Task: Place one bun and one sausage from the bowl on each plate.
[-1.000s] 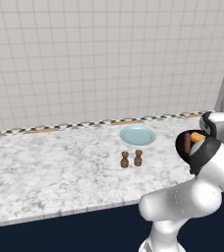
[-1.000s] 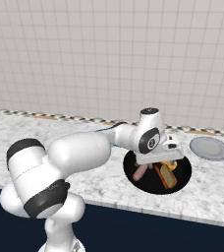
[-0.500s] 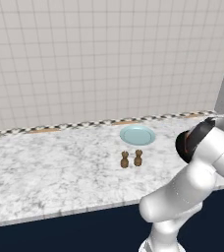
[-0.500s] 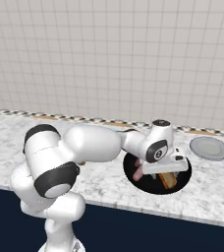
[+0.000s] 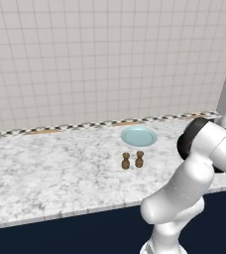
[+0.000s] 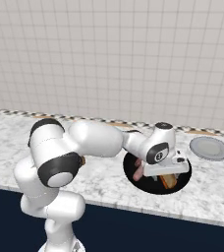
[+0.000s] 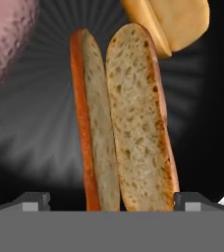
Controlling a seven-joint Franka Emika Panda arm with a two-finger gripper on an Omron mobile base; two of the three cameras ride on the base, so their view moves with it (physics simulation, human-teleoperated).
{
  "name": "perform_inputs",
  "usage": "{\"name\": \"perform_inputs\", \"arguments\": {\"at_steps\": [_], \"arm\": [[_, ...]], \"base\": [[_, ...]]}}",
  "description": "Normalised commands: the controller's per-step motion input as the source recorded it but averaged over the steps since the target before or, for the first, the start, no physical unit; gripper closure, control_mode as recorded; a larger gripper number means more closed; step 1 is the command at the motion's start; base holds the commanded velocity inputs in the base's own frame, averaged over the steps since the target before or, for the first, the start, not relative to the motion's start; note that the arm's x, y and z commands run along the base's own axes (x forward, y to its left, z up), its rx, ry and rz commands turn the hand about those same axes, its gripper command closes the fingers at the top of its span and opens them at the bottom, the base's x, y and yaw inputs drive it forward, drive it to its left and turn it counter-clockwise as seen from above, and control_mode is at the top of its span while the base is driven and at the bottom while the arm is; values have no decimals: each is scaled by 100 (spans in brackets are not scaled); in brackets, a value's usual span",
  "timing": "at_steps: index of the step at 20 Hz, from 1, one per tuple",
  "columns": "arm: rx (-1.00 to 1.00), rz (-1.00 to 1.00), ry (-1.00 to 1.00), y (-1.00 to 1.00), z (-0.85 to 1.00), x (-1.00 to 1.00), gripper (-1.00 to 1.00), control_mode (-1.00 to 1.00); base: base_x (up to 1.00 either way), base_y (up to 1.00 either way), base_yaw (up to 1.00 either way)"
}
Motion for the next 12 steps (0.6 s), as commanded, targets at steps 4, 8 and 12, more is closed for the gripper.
{"name": "perform_inputs", "arguments": {"at_steps": [4,8,12], "arm": [[-3,5,0,0,-35,8,-100,-100],[-1,5,0,0,-26,0,-100,-100],[0,2,0,0,-19,0,100,-100]], "base": [[0,0,0],[0,0,0],[0,0,0]]}}
